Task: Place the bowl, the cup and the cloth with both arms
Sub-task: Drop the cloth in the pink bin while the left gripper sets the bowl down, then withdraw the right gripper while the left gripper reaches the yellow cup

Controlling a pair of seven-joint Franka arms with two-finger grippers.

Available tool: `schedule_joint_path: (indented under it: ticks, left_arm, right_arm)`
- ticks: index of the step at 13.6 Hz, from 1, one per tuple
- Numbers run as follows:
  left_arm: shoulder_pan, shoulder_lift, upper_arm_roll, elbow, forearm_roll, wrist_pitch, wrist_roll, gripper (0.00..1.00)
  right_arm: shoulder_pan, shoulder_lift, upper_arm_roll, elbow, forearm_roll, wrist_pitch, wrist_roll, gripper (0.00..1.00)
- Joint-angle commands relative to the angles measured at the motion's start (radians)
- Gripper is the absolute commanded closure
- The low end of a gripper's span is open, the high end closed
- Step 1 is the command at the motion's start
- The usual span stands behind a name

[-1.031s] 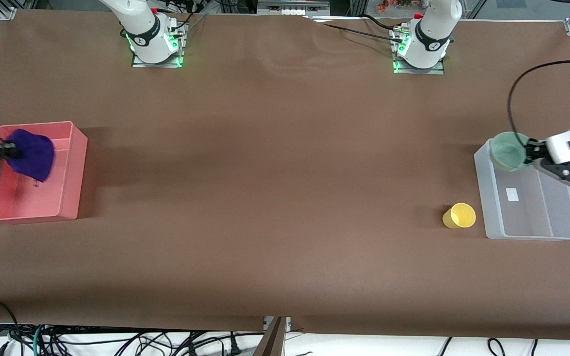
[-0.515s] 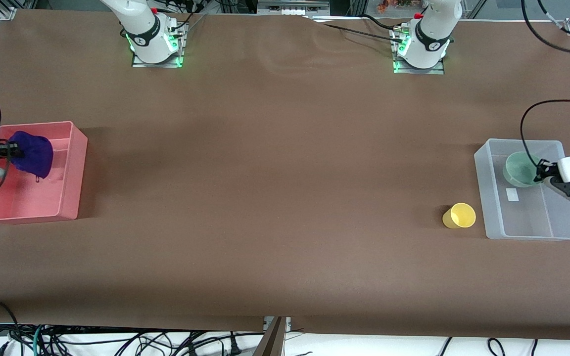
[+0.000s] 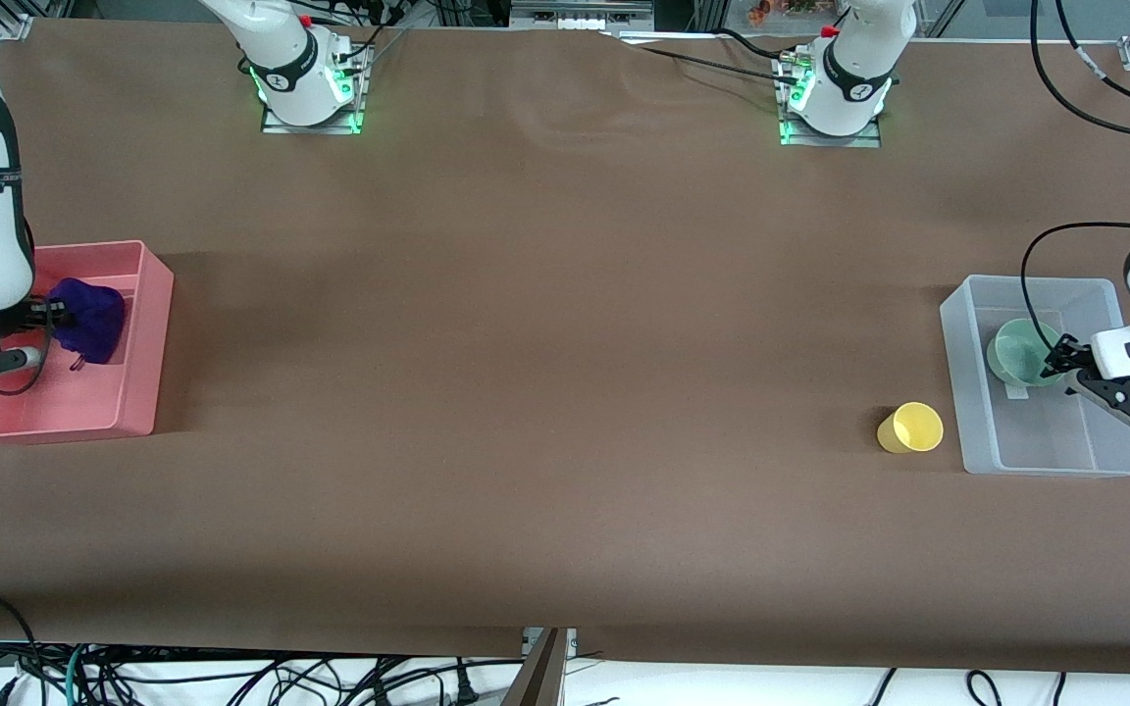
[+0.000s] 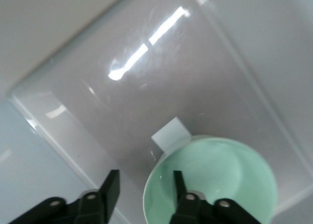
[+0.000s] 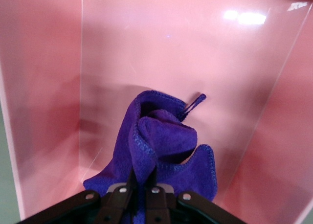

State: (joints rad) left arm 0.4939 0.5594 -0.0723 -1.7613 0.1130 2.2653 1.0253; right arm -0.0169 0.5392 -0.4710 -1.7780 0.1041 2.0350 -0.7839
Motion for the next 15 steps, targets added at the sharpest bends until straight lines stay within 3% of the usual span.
schedule_joint_path:
  ticks: [1, 3, 6, 8, 10, 11, 14, 15]
  left_arm:
    - [0.000, -0.082, -0.079, 0.110, 0.010, -0.252, -0.043, 0.00]
    - [-0.033, -0.076, -0.125, 0.224, 0.016, -0.412, -0.153, 0.00]
    - [-0.164, -0.050, -0.126, 0.244, 0.045, -0.414, -0.160, 0.00]
    - [-0.227, -0.015, -0.127, 0.244, 0.106, -0.362, -0.159, 0.00]
    - [-0.244, 0.031, -0.127, 0.235, 0.111, -0.290, -0.154, 0.00]
    - [-0.244, 0.054, -0.127, 0.238, 0.112, -0.261, -0.143, 0.00]
    - [-0.242, 0.111, -0.126, 0.235, 0.112, -0.126, -0.099, 0.01]
    - [-0.238, 0.128, -0.126, 0.233, 0.111, -0.095, -0.099, 0.01]
  right_arm:
    - [-0.006, -0.042, 0.003, 0.009, 0.055, -0.007, -0.009, 0.00]
    - [-0.006, -0.103, 0.008, 0.035, 0.055, -0.013, -0.009, 0.00]
    - [-0.003, -0.182, 0.063, 0.101, 0.042, -0.088, -0.003, 0.00]
    - [0.000, -0.243, 0.141, 0.149, 0.004, -0.191, 0.107, 0.00]
    - [0.000, -0.309, 0.271, 0.170, -0.127, -0.263, 0.382, 0.00]
    - [0.000, -0.341, 0.322, 0.173, -0.151, -0.304, 0.476, 0.00]
    - [0.000, -0.426, 0.434, 0.173, -0.110, -0.412, 0.621, 0.00]
    - [0.002, -0.442, 0.440, 0.172, -0.106, -0.429, 0.662, 0.00]
